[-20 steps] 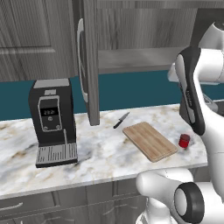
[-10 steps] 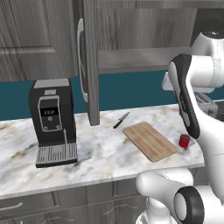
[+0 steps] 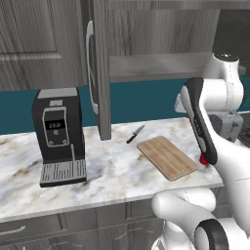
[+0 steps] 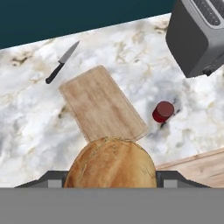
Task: Pick the bread, place it on the cutting board, pick the jam, place it on the counter, and close the cabinet.
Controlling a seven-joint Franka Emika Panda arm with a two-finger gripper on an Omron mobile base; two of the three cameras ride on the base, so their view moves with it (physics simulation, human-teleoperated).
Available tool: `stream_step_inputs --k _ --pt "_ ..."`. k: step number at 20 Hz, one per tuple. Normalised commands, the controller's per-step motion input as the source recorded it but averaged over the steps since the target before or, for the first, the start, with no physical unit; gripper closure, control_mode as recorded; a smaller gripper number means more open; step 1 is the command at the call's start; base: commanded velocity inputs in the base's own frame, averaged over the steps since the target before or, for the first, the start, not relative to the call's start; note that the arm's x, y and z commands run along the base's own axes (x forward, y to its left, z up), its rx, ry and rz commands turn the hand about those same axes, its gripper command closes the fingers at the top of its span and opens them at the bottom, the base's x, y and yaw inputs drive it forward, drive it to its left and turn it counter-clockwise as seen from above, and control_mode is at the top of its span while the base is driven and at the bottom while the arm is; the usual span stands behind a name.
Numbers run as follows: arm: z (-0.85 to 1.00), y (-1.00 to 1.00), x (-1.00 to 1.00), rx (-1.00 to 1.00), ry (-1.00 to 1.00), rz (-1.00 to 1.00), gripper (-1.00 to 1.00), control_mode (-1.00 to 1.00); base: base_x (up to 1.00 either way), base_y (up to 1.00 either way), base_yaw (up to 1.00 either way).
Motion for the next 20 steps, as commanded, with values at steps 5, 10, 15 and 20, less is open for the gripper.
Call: stream_step_inputs --k 5,10,15,20 --pt "-0.46 0.01 0.26 0.00 0.01 0.00 1.00 -1.00 0.00 0.00 0.00" --pt "-0.41 0.00 0.23 0.00 0.01 0.00 1.00 -1.00 0.00 0.00 0.00" --pt "-0.39 0.00 0.19 0.00 0.00 0.00 1.00 -1.00 0.00 0.00 0.00" --pt "-0.40 0.04 0.27 0.00 0.01 0.00 1.00 -1.00 0.00 0.00 0.00"
